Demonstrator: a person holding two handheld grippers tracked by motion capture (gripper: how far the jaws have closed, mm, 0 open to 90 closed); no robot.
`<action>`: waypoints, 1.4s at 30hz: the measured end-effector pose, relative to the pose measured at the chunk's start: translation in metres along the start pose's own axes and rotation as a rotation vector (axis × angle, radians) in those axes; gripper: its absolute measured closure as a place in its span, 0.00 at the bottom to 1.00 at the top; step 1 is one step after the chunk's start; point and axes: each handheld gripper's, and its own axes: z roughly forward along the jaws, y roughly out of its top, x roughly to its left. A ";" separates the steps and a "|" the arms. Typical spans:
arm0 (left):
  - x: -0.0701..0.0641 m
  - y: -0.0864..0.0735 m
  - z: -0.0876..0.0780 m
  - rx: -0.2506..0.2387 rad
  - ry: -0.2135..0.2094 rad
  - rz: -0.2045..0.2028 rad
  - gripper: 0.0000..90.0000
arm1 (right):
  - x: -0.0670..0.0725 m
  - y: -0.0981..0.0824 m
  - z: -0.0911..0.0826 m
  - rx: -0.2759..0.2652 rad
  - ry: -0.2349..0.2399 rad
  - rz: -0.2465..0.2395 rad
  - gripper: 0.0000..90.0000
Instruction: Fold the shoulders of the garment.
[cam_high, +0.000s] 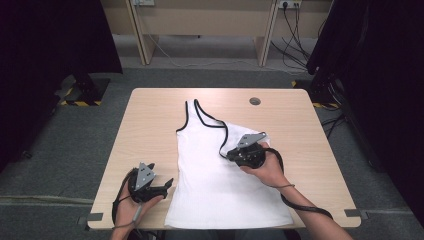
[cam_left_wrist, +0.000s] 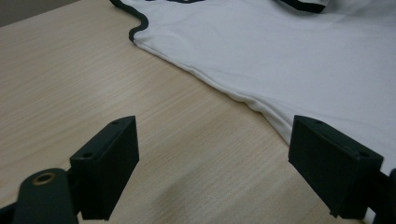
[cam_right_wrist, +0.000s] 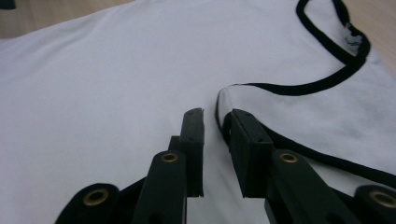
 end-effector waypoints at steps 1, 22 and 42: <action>0.000 0.000 0.000 0.000 0.000 0.001 0.17 | 0.001 0.000 -0.002 0.001 0.004 -0.008 0.81; -0.001 0.000 0.001 0.008 -0.002 0.010 0.17 | -0.022 0.017 0.029 0.106 -0.106 0.088 0.73; -0.001 0.000 0.001 0.010 0.000 0.016 0.17 | -0.066 0.007 0.009 0.004 -0.259 0.289 0.66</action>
